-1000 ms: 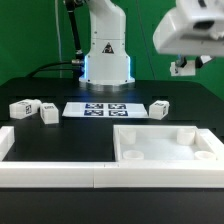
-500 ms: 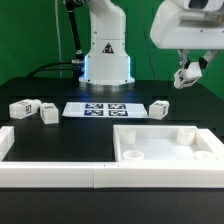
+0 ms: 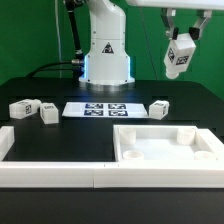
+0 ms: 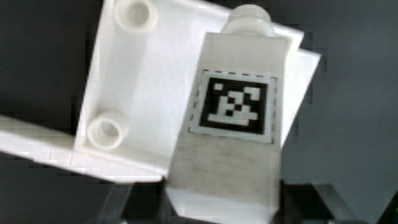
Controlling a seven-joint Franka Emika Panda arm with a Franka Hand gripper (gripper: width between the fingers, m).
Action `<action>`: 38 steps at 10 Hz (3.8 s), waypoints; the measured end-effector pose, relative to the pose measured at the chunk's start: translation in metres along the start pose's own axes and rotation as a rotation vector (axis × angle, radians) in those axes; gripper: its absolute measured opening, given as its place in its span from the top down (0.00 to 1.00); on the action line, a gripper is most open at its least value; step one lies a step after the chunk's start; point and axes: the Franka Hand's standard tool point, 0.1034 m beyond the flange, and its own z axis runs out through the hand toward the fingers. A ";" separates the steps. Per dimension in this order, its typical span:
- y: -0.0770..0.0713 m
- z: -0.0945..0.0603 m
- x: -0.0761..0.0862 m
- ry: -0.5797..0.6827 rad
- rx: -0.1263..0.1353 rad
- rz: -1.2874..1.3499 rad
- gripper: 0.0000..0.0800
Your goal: Assemble square table
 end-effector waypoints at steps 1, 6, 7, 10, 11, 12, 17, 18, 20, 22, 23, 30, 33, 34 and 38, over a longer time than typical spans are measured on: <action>0.001 -0.001 0.005 0.095 -0.009 -0.002 0.64; -0.007 0.007 0.080 0.502 -0.026 -0.006 0.64; -0.007 0.012 0.077 0.558 -0.028 -0.007 0.64; -0.006 0.016 0.075 0.635 -0.035 -0.011 0.64; -0.011 0.021 0.069 0.679 -0.039 -0.019 0.64; -0.011 0.043 0.060 0.654 -0.062 -0.046 0.64; -0.011 0.076 0.054 0.592 -0.088 -0.051 0.64; -0.012 0.079 0.052 0.585 -0.087 -0.052 0.64; -0.014 0.078 0.055 0.585 -0.085 -0.053 0.64; -0.006 0.075 0.061 0.590 -0.096 -0.054 0.64; -0.004 0.075 0.064 0.591 -0.098 -0.053 0.64; -0.010 0.092 0.058 0.567 -0.092 -0.061 0.64; -0.012 0.096 0.059 0.576 -0.094 -0.059 0.64; -0.013 0.095 0.062 0.593 -0.099 -0.047 0.64; -0.019 0.094 0.078 0.617 -0.101 -0.011 0.64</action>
Offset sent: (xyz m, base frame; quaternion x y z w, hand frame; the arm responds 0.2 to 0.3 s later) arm 0.0849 0.0310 0.0091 -0.0443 0.2159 0.0072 0.9754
